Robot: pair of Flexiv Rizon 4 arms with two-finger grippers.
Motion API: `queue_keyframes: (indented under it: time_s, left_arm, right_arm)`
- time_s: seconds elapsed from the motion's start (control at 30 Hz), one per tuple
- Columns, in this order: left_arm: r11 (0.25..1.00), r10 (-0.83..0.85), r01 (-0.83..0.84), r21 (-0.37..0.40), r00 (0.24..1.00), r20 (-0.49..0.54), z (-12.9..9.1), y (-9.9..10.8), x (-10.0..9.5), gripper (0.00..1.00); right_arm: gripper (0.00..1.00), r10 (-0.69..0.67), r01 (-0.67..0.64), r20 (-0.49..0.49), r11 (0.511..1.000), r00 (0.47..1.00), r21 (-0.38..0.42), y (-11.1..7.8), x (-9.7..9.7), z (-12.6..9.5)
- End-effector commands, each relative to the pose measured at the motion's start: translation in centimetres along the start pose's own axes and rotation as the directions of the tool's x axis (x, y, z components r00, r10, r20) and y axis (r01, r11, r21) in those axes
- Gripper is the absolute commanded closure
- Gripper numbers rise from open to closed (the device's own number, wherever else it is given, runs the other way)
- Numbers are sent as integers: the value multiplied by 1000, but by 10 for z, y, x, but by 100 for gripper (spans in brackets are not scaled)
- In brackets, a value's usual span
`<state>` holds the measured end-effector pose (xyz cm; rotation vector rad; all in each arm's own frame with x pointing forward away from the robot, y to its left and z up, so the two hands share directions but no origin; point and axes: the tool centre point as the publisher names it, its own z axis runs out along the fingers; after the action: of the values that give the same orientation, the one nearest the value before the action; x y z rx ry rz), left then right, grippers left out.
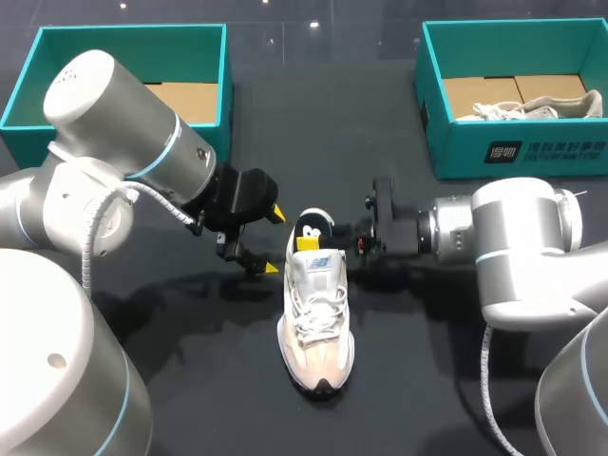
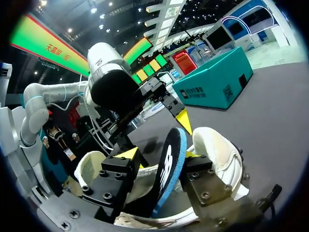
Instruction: Take the shoe out of the shoebox, open the shoe tongue, remove and reinsert the insole, then place the shoe into the shoebox
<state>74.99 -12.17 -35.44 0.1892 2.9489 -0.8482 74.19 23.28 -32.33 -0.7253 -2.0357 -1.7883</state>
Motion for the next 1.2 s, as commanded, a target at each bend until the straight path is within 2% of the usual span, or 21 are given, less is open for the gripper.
queue_keyframes:
  time_s: [0.03, 0.1, 0.2, 0.27, 0.43, 0.83, 1.0, 1.03, 1.1, 1.13, 1.2]
  left_arm:
    - [1000, 0, 0, -1, 1000, 0, 1, 0, 0, 0]
    - [1000, 0, 0, -1, 1000, 0, 1, 0, 0, 0]
    - [1000, 0, 0, -1, 1000, 0, 1, 0, 0, 0]
    - [1000, 0, 0, -1, 1000, 0, 1, 0, 0, 0]
    - [1000, 0, 0, -1, 1000, 0, 1, 0, 0, 0]
    - [1000, 0, 0, -1, 1000, 0, 1, 0, 0, 0]
    - [1000, 0, 0, -1, 1000, 0, 1, 0, 0, 0]
    - [1000, 0, 0, -1, 1000, 0, 1, 0, 0, 0]
    - [1000, 0, 0, -1, 1000, 0, 1, 0, 0, 0]
    - [1000, 0, 0, -1, 1000, 0, 1, 0, 0, 0]
    - [1000, 0, 0, -1, 1000, 0, 1, 0, 0, 0]
  right_arm:
    - [60, -8, 8, 6, 1000, 1000, 16, 8, 2, -3]
    - [65, -12, 12, 7, 1000, 1000, 19, 11, 1, -4]
    - [80, -15, 15, 9, 1000, 1000, 21, 14, -1, -4]
    - [100, -12, 12, 10, 1000, 1000, 19, 16, -4, -4]
    - [100, 11, -12, 15, 1000, 1000, 22, 12, -8, 0]
    - [100, 112, -112, 15, 994, 994, -9, -24, -5, 2]
    - [100, 94, -94, 15, 996, 995, -11, -20, -3, 2]
    - [94, 89, -89, 16, 996, 996, -6, -18, -3, 2]
    - [67, 73, -73, 17, 997, 997, 8, -12, -3, 2]
    - [59, 67, -67, 17, 998, 998, 13, -10, -3, 2]
    - [55, 54, -55, 20, 998, 998, 21, -5, -4, 1]
